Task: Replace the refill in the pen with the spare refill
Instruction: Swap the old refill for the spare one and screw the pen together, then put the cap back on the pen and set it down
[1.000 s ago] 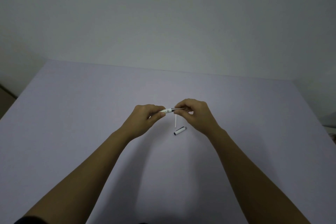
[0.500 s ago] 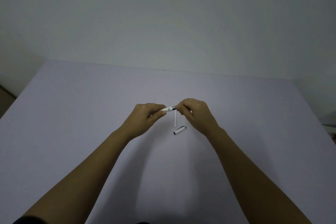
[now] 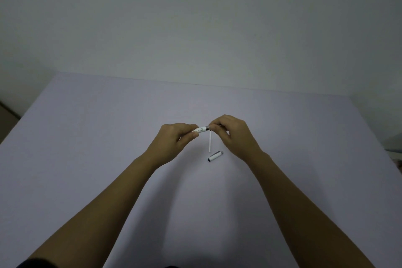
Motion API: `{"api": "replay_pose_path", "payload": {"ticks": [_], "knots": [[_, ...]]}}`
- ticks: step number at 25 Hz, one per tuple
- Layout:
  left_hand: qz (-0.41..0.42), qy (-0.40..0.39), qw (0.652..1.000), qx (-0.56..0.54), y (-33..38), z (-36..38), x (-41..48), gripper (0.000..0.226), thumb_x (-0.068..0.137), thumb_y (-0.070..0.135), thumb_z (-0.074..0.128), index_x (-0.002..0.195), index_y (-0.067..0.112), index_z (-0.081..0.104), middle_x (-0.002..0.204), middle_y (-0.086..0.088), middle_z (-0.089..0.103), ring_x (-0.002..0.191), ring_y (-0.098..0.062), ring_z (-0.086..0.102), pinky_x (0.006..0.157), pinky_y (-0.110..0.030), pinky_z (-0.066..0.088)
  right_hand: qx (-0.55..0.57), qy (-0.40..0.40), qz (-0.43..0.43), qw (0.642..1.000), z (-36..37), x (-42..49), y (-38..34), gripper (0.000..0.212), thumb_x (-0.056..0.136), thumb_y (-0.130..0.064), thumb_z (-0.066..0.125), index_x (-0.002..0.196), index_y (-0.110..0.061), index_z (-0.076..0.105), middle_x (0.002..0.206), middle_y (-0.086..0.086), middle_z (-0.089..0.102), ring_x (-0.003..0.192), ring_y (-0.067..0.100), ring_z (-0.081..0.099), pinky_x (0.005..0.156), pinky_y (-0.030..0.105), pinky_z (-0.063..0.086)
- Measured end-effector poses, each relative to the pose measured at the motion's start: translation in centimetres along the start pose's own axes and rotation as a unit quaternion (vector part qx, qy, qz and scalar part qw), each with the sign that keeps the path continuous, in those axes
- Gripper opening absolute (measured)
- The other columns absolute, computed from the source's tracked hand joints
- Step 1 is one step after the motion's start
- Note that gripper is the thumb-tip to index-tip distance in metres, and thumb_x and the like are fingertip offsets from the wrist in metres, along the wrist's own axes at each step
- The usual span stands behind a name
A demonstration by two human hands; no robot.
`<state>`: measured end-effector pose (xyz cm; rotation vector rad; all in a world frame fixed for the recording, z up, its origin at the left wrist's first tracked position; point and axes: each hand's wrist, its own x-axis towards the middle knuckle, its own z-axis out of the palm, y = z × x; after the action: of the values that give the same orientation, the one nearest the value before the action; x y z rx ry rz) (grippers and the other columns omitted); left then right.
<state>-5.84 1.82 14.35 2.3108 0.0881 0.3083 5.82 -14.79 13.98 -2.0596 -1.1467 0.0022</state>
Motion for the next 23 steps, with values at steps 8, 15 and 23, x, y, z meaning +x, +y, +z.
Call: {"api": "replay_pose_path", "payload": {"ticks": [8,15,23], "knots": [[0.0,0.015,1.0,0.013,-0.4,0.1,-0.2,0.017,0.092,0.026,0.052,0.098,0.021,0.067,0.056,0.007,0.048,0.059,-0.008,0.046,0.055,-0.012,0.032,0.052,-0.045,0.046,0.997,-0.4,0.1,0.0,0.02,0.091,-0.021,0.055,0.098,-0.01,0.07,0.078,-0.003,0.063,0.07,0.002,0.054,0.068,0.01,0.041],[-0.056,0.029,0.998,-0.017,-1.5,-0.2,-0.2,0.016,0.092,0.021,0.054,0.098,0.017,0.068,0.068,-0.014,0.06,0.069,-0.023,0.05,0.06,-0.027,0.037,0.018,0.054,0.347,0.936,3.8,-2.1,5.2,0.025,0.091,-0.025,0.054,0.088,-0.005,0.068,0.085,0.015,0.071,0.085,0.029,0.066,0.073,0.026,0.043],[-0.092,0.017,0.996,-0.006,-2.8,-0.7,0.7,0.017,0.092,0.023,0.054,0.1,0.02,0.069,0.06,0.01,0.052,0.06,-0.014,0.048,0.056,-0.017,0.034,-0.036,-0.002,0.536,0.843,10.0,-3.1,7.3,0.036,0.084,-0.028,0.065,0.101,0.003,0.061,0.107,0.022,0.068,0.103,0.035,0.062,0.079,0.032,0.047]]}}
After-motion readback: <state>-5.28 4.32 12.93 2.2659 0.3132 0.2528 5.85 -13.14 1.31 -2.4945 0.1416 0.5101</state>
